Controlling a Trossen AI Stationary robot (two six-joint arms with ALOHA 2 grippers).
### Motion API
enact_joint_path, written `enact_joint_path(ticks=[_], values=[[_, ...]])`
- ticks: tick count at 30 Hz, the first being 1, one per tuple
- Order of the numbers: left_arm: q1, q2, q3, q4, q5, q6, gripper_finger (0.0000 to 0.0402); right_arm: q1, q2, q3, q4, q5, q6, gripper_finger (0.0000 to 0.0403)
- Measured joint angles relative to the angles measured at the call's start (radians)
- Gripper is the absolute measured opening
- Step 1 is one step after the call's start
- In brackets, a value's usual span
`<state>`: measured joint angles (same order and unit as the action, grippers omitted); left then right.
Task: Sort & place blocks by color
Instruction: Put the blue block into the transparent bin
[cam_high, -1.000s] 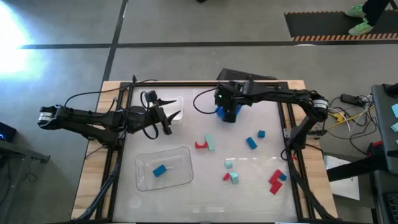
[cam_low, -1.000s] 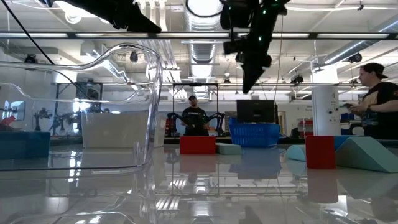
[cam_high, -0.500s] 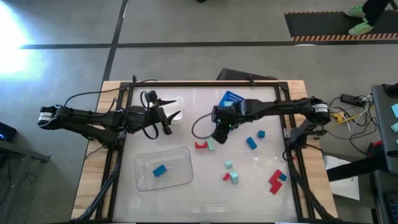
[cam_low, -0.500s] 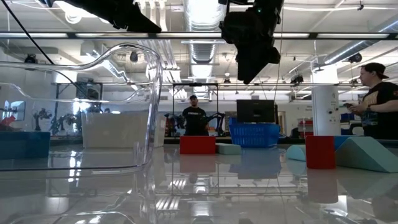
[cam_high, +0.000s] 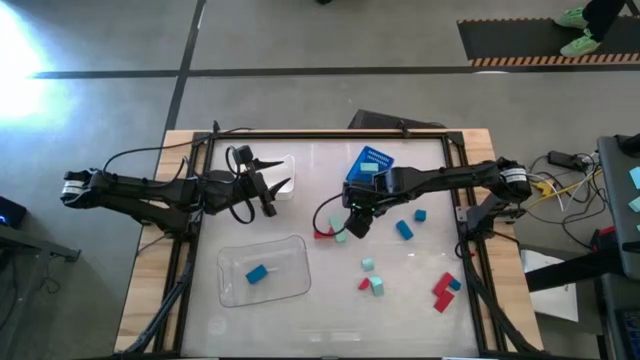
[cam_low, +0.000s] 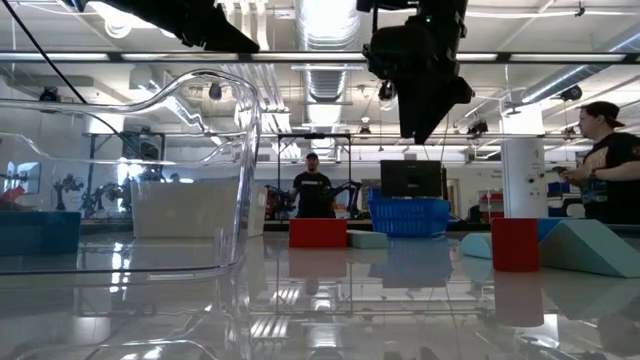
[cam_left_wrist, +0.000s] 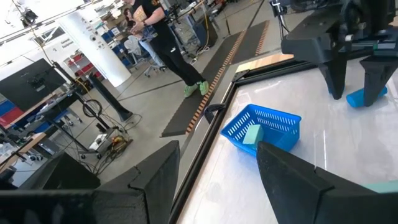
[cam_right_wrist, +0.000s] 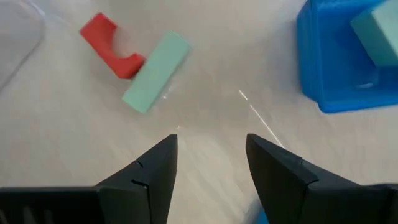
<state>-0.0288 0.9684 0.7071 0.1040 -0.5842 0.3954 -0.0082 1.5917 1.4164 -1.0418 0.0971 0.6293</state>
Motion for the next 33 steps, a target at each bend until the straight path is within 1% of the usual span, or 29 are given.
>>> enact_joint_path(ticks=[4,11,16,20,26,29,33], values=[[0.0,0.0,0.0,0.0,0.0,0.0,0.0199,0.0,0.0,-0.044,-0.002,-0.001,0.034,0.0185],[0.0,0.0,0.0,0.0,0.0,0.0,0.0199,0.0,0.0,-0.122,-0.007,-0.054,0.115,0.0187],[0.0,0.0,0.0,0.0,0.0,0.0,0.0199,0.0,0.0,-0.17,-0.067,-0.054,0.183,0.0187],[0.0,0.0,0.0,0.0,0.0,0.0,0.0199,0.0,0.0,-0.234,-0.098,-0.059,0.238,0.0187],[0.0,0.0,0.0,0.0,0.0,0.0,0.0199,0.0,0.0,-0.355,-0.099,-0.157,0.296,0.0187],[0.0,0.0,0.0,0.0,0.0,0.0,0.0199,0.0,0.0,-0.401,-0.096,-0.179,0.304,0.0187],[0.0,0.0,0.0,0.0,0.0,0.0,0.0199,0.0,0.0,-0.436,-0.086,-0.183,0.307,0.0187]])
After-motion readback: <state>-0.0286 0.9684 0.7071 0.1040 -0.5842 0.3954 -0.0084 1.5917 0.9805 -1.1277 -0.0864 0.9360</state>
